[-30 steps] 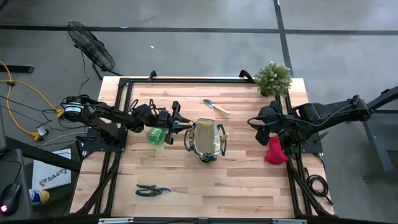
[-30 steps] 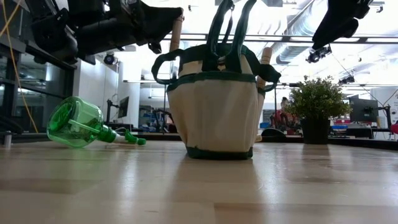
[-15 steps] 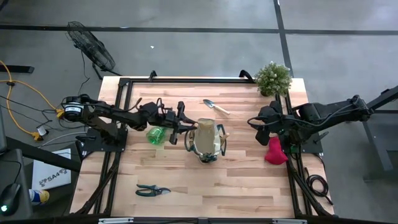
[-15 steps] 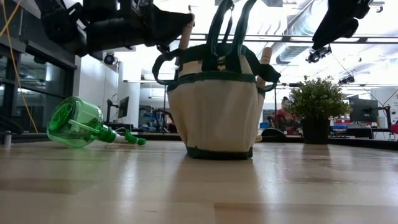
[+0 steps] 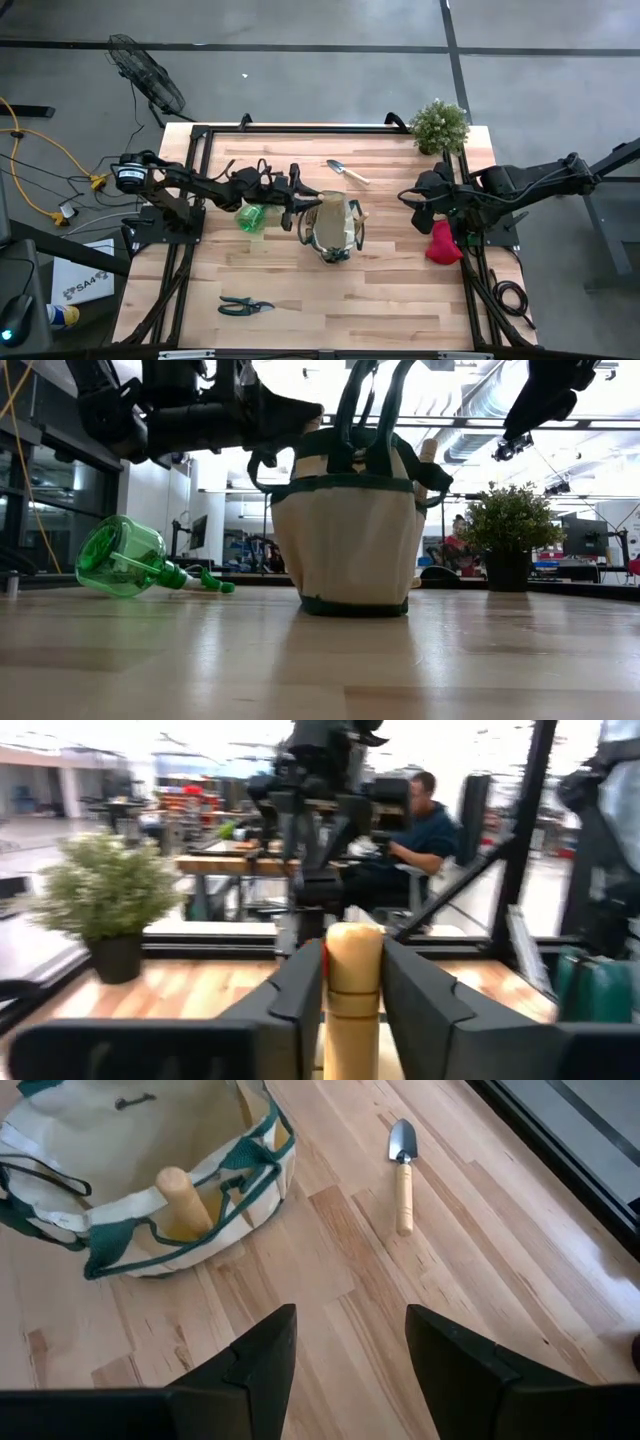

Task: Pick & Place Garden tools in Gardening bag
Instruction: Put the brown trowel into the white gardening bag

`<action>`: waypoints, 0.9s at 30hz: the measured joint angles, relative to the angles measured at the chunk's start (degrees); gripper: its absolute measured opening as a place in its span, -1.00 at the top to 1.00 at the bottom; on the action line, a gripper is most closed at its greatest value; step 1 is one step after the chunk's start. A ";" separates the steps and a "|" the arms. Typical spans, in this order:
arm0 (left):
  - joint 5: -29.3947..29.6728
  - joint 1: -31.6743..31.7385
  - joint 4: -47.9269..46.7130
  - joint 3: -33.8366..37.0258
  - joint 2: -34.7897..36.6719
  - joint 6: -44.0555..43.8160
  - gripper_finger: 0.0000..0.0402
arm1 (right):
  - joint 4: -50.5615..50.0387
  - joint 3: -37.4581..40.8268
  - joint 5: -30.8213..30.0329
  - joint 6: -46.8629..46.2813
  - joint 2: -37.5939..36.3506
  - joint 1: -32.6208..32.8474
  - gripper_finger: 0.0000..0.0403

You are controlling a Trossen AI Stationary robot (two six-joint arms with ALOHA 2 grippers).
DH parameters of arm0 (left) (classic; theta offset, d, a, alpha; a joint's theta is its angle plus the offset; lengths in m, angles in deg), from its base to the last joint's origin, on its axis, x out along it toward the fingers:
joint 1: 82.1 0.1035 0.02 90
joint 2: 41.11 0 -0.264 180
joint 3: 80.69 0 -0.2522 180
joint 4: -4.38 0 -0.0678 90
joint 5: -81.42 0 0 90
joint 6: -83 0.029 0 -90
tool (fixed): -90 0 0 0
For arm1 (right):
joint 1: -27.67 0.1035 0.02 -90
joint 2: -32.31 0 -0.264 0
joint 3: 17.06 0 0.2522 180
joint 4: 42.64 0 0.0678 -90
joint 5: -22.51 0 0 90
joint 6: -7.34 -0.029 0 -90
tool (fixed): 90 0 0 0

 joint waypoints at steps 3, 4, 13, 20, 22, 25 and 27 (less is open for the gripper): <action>1.36 0.00 0.41 -0.01 0.00 -0.32 0.38 | -0.97 0.00 0.06 0.00 0.00 0.00 0.10; 1.56 0.00 0.56 -0.01 0.00 -0.47 0.37 | -1.22 0.00 0.29 -0.10 0.00 -0.02 0.10; 0.91 0.00 0.47 -0.01 0.00 -0.90 0.43 | -2.30 0.00 1.23 -0.39 0.00 -0.02 0.10; 1.45 0.00 3.42 -0.01 0.13 -1.00 0.43 | -2.04 0.00 1.11 -1.44 0.00 -0.02 0.10; 2.24 0.00 2.82 -0.01 1.29 -1.27 0.43 | -2.02 0.00 1.11 -2.03 0.00 -0.02 0.10; 4.65 0.00 3.02 -0.04 2.93 -2.62 0.43 | -1.33 0.00 1.09 -2.14 0.00 -0.04 0.10; 6.61 0.02 2.62 -0.01 4.24 -4.12 0.43 | -0.09 0.00 1.21 -2.10 0.00 -0.82 0.10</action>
